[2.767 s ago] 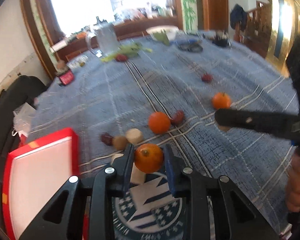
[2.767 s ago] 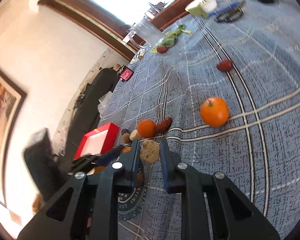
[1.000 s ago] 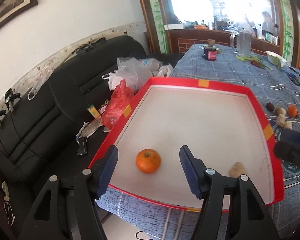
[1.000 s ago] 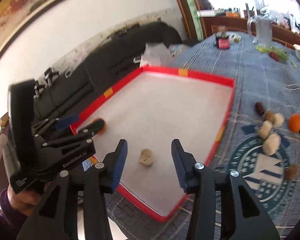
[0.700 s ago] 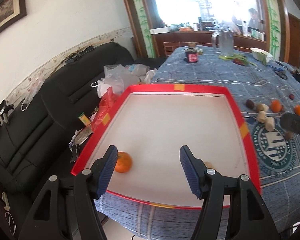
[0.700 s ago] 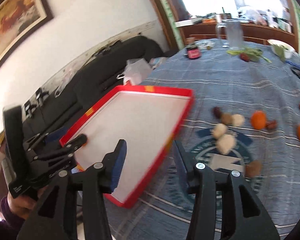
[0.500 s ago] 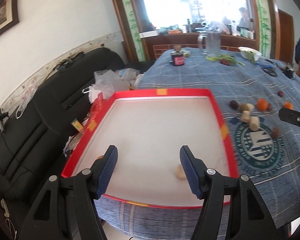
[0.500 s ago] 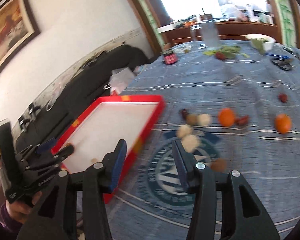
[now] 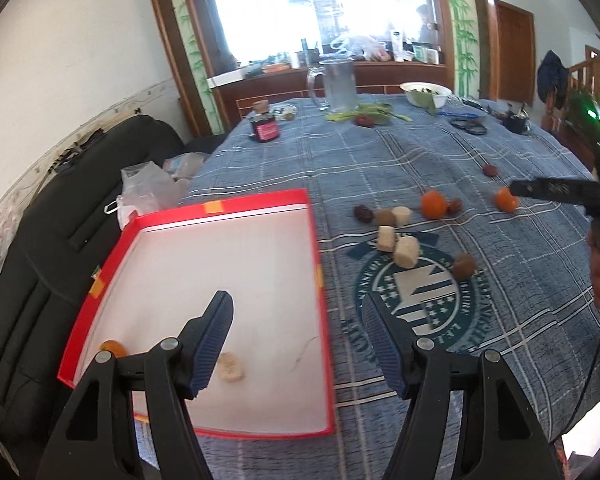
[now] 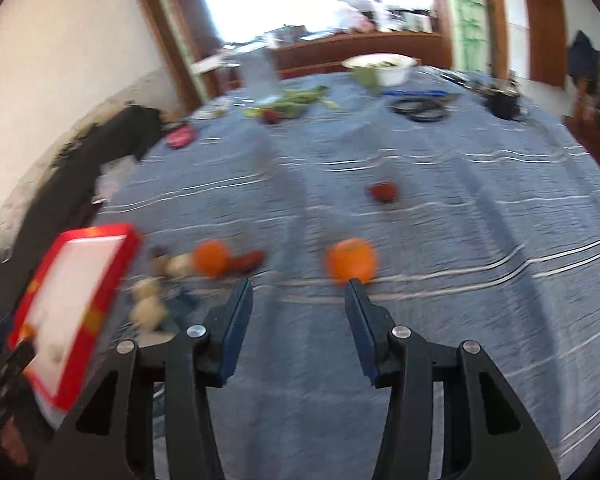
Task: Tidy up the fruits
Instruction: 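Grasp an orange with the right gripper while the left grasps a beige cake cube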
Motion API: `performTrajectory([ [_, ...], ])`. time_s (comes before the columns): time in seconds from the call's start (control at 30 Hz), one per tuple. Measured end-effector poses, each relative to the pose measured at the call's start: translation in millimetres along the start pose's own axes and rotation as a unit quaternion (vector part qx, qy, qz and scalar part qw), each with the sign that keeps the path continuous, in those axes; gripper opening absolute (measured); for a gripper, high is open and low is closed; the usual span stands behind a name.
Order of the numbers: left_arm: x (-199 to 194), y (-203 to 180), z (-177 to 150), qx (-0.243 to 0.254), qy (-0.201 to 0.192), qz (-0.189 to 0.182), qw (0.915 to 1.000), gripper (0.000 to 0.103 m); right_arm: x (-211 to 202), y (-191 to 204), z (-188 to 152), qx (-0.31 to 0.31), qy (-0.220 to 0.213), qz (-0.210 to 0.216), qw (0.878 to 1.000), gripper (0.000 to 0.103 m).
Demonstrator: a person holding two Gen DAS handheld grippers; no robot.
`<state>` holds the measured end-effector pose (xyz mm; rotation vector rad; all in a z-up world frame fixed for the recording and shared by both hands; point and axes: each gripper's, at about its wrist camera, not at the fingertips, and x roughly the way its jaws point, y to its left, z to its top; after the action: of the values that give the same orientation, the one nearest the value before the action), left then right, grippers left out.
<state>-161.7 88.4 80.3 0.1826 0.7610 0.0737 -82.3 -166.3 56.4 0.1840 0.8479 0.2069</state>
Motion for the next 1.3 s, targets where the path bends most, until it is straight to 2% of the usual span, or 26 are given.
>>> performTrajectory([
  [0.07, 7, -6, 4, 0.002, 0.009, -0.006, 0.9999, 0.067, 10, -10, 10, 0.01, 0.009, -0.022, 1.0, 0.049],
  [0.17, 18, -14, 10, 0.001, 0.022, -0.017, 0.9996, 0.067, 29, -14, 22, 0.011, 0.028, -0.032, 0.999, 0.05],
  [0.3, 31, -28, 17, 0.009, 0.035, -0.023, 0.9991, 0.067, 48, -18, 27, 0.022, 0.042, -0.064, 0.997, 0.05],
  [0.43, 51, -43, 23, 0.015, 0.053, -0.034, 0.9979, 0.067, 55, -26, 22, 0.039, 0.039, -0.046, 0.997, 0.05],
  [0.53, 69, -54, 27, 0.014, 0.069, -0.039, 0.9967, 0.067, 58, -23, 18, 0.022, 0.04, -0.055, 0.997, 0.049],
  [0.67, 90, -64, 32, 0.009, 0.088, -0.039, 0.9953, 0.067, 58, -18, 15, 0.0, 0.032, -0.061, 0.998, 0.037],
  [0.93, 107, -82, 40, 0.018, 0.095, -0.055, 0.9938, 0.066, 58, -16, 16, 0.011, 0.034, -0.041, 0.999, 0.037],
  [1.03, 113, -87, 41, 0.019, 0.1, -0.059, 0.9931, 0.055, 58, -17, 16, 0.018, 0.037, -0.029, 0.999, 0.037],
  [1.1, 112, -90, 41, 0.019, 0.093, -0.058, 0.9938, 0.051, 56, -18, 17, 0.026, 0.034, -0.022, 0.999, 0.037],
  [1.17, 111, -92, 42, 0.019, 0.091, -0.063, 0.9937, 0.039, 53, -20, 19, 0.034, 0.029, -0.017, 0.999, 0.037],
  [1.3, 109, -94, 41, 0.014, 0.089, -0.065, 0.9938, 0.033, 48, -22, 20, 0.044, 0.017, -0.016, 0.999, 0.037],
])
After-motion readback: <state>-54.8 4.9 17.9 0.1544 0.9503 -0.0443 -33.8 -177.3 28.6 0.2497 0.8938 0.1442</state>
